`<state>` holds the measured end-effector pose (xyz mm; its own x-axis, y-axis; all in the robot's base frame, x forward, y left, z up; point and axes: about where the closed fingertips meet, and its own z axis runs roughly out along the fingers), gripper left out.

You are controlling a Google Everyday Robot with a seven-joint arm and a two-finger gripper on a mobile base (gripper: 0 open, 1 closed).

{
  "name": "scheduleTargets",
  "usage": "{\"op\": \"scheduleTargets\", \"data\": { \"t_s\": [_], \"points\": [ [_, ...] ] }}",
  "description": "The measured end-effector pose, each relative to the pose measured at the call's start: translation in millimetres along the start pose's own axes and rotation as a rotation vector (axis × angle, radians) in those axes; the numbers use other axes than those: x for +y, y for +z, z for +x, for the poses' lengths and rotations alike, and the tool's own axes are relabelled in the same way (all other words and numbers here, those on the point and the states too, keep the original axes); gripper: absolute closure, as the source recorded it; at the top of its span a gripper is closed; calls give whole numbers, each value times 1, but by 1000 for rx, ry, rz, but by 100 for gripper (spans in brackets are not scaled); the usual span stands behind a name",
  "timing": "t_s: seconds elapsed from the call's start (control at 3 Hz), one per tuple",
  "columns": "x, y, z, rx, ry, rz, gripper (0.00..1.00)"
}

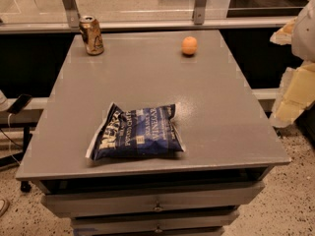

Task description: Move blue chip bag near orange can

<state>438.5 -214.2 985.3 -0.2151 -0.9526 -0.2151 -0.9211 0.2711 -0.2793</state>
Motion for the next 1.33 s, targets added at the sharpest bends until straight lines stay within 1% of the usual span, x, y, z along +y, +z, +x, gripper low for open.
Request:
{"op": "scheduleTargets", "data": {
  "t_s": [0.33, 0.67, 1.0, 1.33],
  "points": [
    [0, 0, 0, 0, 0, 0, 0],
    [2, 20, -19, -97, 21, -30, 0],
    [13, 58, -67, -273, 37, -111, 0],
    [28, 86, -126, -466, 27, -189, 0]
  ]
}}
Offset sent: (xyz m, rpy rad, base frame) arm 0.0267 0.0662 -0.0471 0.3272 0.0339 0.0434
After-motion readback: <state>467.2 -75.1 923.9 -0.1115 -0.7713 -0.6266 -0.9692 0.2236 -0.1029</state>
